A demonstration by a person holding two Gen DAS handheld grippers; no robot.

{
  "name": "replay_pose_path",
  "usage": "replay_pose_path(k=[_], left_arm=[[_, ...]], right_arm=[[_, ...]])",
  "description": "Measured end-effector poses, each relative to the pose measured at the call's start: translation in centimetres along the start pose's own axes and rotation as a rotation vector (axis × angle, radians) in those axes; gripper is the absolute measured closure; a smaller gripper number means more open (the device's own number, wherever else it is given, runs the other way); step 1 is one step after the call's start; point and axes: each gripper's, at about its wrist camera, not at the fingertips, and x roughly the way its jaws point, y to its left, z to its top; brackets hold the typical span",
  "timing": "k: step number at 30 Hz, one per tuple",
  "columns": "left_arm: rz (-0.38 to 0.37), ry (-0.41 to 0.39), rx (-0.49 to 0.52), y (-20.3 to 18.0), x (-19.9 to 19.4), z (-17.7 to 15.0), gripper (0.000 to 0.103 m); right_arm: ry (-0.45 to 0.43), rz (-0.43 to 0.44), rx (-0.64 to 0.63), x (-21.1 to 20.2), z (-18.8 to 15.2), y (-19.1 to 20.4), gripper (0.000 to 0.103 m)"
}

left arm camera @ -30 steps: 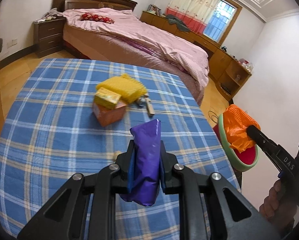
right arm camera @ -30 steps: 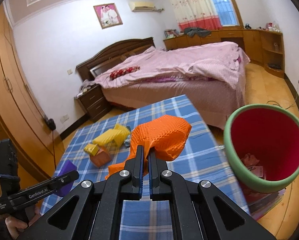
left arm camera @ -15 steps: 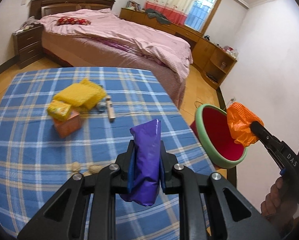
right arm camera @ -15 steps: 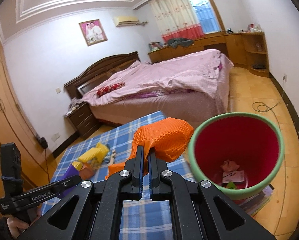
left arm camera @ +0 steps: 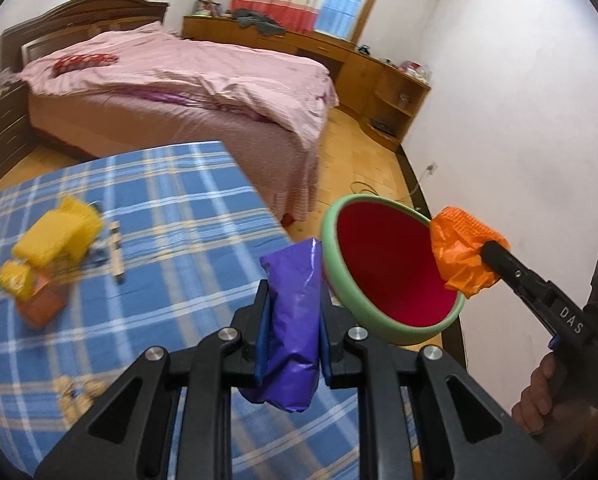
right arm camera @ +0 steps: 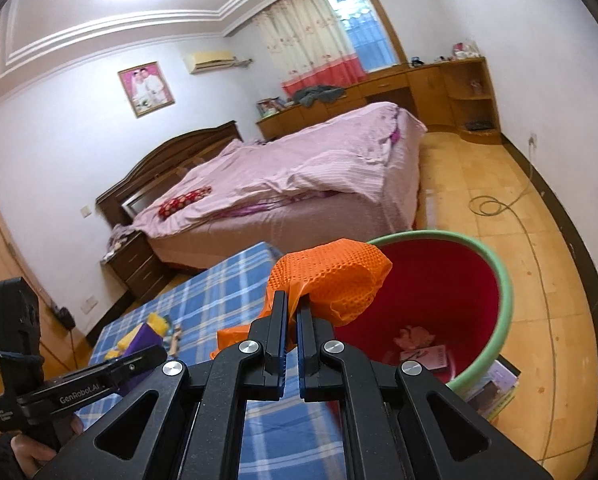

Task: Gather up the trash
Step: 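Carry the wrapper and orange bag over the red bin, then open both tools to drop the wrapper and bag into the bin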

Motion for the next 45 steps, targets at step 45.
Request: replay_pose_path(k=[45], left_arm=[[-0.035,0.136,0.133,-9.5,14.3,1.9,0.062]], right_arm=[[0.156,-0.111,0.121,6.0,0.3,-11.5,0.075]])
